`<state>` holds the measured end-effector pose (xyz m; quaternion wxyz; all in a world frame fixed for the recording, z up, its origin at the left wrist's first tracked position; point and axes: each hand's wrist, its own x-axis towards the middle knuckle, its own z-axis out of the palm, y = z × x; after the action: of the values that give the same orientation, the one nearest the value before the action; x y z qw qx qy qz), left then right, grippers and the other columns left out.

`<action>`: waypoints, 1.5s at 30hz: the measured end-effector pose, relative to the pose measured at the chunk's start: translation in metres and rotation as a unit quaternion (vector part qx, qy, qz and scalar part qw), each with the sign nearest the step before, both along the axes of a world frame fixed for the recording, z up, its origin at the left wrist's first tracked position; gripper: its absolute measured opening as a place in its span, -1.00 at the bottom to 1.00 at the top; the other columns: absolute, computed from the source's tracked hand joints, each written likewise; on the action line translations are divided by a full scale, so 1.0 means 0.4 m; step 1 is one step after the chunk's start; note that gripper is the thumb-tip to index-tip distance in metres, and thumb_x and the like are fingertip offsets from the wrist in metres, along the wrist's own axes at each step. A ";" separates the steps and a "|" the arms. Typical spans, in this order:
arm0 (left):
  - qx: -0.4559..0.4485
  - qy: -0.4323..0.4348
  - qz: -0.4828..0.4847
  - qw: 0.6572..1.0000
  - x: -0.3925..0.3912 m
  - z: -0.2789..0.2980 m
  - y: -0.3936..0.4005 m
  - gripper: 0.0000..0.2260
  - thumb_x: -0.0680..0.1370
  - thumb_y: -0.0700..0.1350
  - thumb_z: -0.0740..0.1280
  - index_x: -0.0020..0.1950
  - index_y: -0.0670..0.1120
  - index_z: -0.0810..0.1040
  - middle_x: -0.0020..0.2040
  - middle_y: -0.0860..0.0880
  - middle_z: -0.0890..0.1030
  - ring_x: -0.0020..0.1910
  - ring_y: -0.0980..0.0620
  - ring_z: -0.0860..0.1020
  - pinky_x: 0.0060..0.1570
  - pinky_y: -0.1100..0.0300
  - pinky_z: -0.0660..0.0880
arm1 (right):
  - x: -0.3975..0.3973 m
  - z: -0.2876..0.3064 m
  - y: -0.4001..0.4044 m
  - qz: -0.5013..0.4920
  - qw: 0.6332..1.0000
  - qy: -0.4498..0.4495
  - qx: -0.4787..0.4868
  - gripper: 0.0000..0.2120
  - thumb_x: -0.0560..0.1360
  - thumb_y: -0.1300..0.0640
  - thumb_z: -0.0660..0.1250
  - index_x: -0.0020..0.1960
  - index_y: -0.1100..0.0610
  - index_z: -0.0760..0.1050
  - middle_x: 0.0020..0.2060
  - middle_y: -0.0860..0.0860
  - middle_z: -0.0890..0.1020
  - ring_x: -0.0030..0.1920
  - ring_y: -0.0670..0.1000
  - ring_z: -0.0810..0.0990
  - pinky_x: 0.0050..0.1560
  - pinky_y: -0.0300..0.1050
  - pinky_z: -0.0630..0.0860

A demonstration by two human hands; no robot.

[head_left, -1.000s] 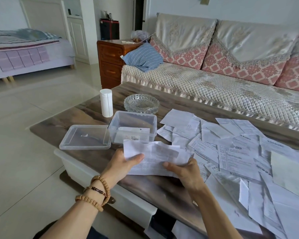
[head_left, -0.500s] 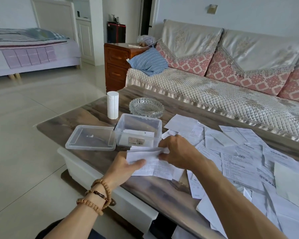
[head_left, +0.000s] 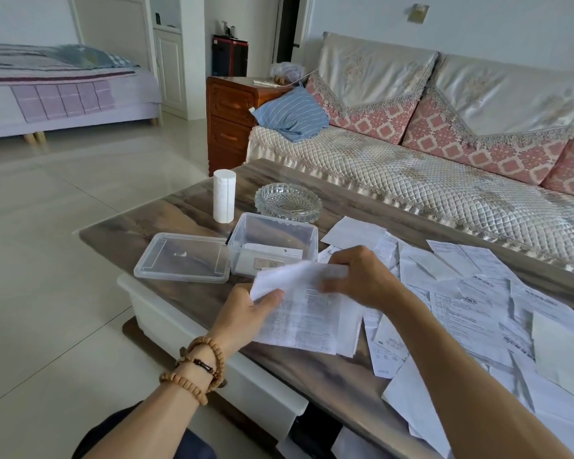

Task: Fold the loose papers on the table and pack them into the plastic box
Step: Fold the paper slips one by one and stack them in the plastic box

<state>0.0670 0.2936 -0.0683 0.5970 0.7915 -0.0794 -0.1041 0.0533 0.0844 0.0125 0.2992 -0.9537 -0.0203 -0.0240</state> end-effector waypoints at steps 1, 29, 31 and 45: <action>-0.002 0.010 0.008 1.000 -0.005 0.004 0.000 -0.84 0.58 0.01 0.34 -0.06 -0.06 0.61 -0.15 -0.07 0.68 -0.26 0.14 0.64 -0.31 0.33 0.52 | 0.006 0.000 -0.015 -0.020 1.000 -0.001 0.007 -0.77 0.33 0.15 0.58 -0.32 0.05 0.52 -0.42 -0.09 0.49 -0.39 -0.11 0.43 -0.40 -0.34 0.33; 0.264 -0.096 -0.243 0.928 -0.125 0.051 0.113 -0.32 0.31 0.30 0.46 0.40 0.21 0.41 0.34 0.38 0.31 0.32 0.37 0.30 0.36 0.26 0.25 | -0.253 -0.287 0.037 0.080 0.984 -0.123 -0.098 -0.63 0.43 0.27 0.35 0.19 0.01 0.62 0.25 -0.12 0.60 0.17 -0.03 0.62 -0.01 -0.08 0.63; 0.329 -0.177 -0.281 0.884 -0.121 0.018 0.084 -0.49 0.42 0.25 0.39 0.34 0.15 0.51 0.29 0.32 0.42 0.27 0.30 0.40 0.35 0.24 0.34 | -0.256 -0.275 0.037 0.094 0.984 -0.125 -0.090 -0.71 0.49 0.19 0.32 0.18 0.00 0.61 0.24 -0.14 0.59 0.17 -0.07 0.60 0.00 -0.10 0.62; 0.334 -0.048 -0.008 0.941 0.034 0.021 -0.048 -0.62 0.43 0.07 0.48 0.08 -0.16 0.56 0.07 -0.11 0.62 0.07 -0.12 0.58 -0.02 0.16 0.47 | -0.081 -0.269 0.087 -0.272 0.961 0.053 -0.010 -0.83 0.46 0.05 0.20 -0.20 0.14 0.41 -0.19 0.16 0.62 -0.09 0.23 0.57 -0.19 -0.10 0.38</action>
<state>0.0806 0.2743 -0.0598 0.2930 0.9487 -0.0756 -0.0913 0.0208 0.1191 -0.0950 0.2725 -0.9260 0.2556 -0.0538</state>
